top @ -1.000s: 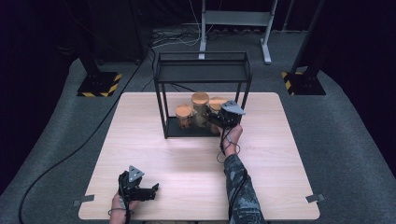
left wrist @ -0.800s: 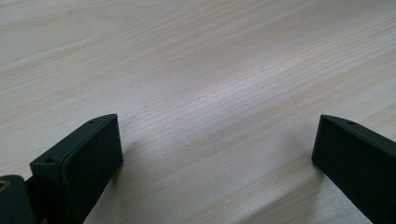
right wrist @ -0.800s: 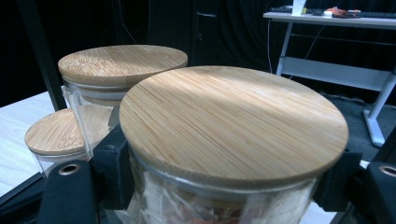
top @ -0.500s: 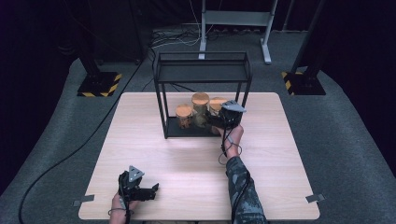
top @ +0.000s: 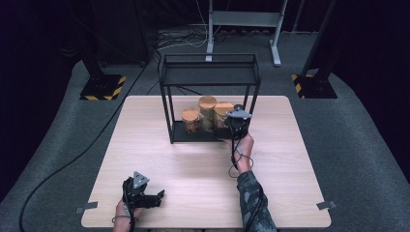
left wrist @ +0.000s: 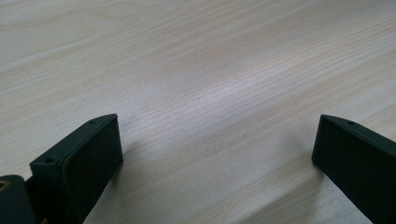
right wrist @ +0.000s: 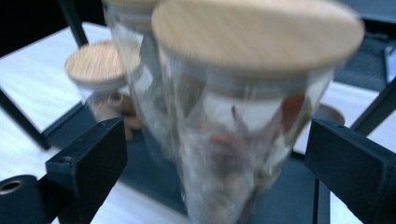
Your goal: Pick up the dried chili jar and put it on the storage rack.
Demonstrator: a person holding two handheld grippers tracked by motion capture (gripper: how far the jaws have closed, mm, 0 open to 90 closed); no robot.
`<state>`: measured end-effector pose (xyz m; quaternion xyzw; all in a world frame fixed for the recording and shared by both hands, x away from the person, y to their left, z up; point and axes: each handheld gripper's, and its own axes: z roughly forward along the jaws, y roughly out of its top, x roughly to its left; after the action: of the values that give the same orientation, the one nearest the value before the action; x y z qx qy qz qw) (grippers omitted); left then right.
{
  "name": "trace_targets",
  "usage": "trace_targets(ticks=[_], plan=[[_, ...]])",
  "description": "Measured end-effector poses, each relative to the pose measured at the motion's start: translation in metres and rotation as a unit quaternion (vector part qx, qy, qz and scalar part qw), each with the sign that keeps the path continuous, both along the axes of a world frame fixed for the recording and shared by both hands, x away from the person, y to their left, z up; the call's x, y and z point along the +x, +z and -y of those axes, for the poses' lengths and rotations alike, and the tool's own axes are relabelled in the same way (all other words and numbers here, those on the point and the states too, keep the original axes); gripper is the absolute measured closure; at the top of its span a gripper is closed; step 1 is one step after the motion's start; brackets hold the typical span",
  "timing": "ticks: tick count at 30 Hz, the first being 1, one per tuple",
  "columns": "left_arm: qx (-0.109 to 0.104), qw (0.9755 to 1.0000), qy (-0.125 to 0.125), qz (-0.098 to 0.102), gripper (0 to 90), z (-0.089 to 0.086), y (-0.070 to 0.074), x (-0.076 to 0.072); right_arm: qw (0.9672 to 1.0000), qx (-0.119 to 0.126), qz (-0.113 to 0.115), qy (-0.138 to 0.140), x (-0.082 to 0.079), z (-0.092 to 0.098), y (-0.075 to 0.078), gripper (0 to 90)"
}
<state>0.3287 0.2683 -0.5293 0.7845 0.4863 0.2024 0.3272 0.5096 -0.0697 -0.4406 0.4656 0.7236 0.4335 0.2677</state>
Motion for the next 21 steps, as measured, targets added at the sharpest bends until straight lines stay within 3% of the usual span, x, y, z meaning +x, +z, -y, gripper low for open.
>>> trace_targets(ticks=[10,21], plan=[[0.0,1.0,0.0,0.0,0.8,0.0,0.0,0.0,0.9981,-0.009,-0.057,0.02,-0.023,0.012,-0.011,2.0],[0.0,1.0,0.001,0.0,0.8,0.0,0.0,0.0,0.9935,-0.029,-0.105,0.03,-0.066,0.017,-0.041,0.4]])
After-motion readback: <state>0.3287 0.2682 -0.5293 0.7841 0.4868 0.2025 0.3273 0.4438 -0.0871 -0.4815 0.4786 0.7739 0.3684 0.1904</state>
